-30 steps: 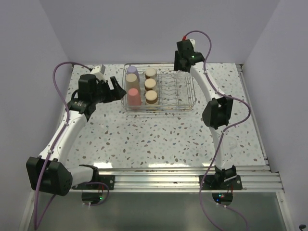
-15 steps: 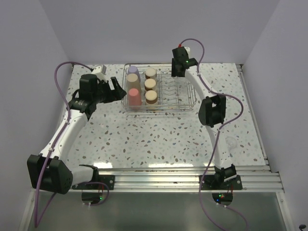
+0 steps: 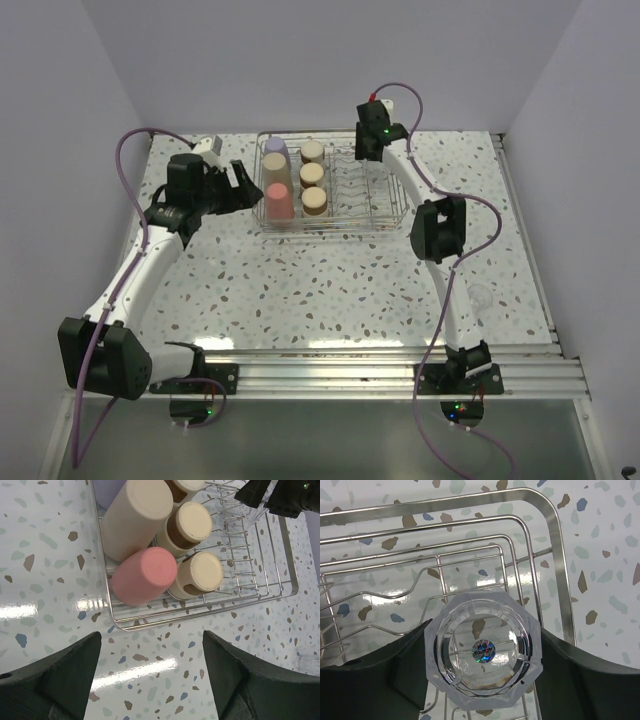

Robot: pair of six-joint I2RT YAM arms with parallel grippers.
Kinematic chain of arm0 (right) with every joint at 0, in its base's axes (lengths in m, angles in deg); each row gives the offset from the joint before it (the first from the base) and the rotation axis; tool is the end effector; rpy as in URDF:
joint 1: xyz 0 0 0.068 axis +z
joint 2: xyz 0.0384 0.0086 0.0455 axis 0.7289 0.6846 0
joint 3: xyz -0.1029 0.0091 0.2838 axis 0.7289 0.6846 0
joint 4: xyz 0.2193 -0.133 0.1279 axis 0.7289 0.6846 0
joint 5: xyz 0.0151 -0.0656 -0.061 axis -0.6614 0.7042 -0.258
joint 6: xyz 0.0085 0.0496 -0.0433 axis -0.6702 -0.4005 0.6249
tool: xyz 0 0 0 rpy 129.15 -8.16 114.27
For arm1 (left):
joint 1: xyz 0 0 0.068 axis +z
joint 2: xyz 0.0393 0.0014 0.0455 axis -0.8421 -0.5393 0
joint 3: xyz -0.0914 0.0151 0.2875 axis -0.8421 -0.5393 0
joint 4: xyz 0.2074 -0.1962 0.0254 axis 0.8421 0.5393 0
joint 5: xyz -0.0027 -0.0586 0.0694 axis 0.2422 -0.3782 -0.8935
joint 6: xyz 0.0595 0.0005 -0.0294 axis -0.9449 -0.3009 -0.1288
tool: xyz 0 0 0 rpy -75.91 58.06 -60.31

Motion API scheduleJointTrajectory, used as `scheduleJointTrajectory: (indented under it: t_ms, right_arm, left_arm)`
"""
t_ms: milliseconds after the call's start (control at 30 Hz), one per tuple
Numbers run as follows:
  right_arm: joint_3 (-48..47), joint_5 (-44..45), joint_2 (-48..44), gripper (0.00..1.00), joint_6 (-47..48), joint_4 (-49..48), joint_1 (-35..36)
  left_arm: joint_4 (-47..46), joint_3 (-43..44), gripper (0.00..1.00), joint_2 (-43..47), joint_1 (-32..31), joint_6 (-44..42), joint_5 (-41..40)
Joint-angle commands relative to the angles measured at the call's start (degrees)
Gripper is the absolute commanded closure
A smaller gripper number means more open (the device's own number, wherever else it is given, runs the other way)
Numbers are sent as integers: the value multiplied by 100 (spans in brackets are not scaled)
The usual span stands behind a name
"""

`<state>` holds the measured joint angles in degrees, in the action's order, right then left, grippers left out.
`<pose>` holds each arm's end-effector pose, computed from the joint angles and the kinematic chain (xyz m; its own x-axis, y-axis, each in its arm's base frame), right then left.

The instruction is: Load the cups into the dish rack

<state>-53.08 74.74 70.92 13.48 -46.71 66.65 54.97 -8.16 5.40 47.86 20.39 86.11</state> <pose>0.5922 0.1902 0.2374 -0.6603 0.0318 -0.7503 0.1597 0.9822 -0.0989 0.3102 -0.0637 0.3413 -0.6094 -0.3289 -0.7214 0.0914 0.8747 -0.4760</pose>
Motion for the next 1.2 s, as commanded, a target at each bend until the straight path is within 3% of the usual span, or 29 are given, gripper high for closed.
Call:
scheduleJointTrajectory:
  t_ms: [0, 233, 633, 833, 967, 1167]
  right_arm:
    - [-178, 230, -53, 30, 144, -211, -8]
    - [-169, 247, -273, 2, 170, -176, -8]
    - [-90, 195, -1125, 2, 223, -378, 1]
    - [50, 203, -1994, 2, 311, -387, 1]
    - [1234, 431, -3320, 2, 214, -439, -17]
    - [4081, 738, -5860, 2, -707, 314, -17]
  left_arm:
    - [-69, 232, 15, -26, 0, -150, 5]
    - [-60, 285, 15, -44, 0, -150, 67]
    - [-78, 355, 16, 9, 0, -124, 146]
    - [-60, 399, 16, 18, 0, -141, 155]
    - [-95, 364, 16, 18, -61, -167, 208]
    - [-569, 591, 17, -245, -709, -141, 427]
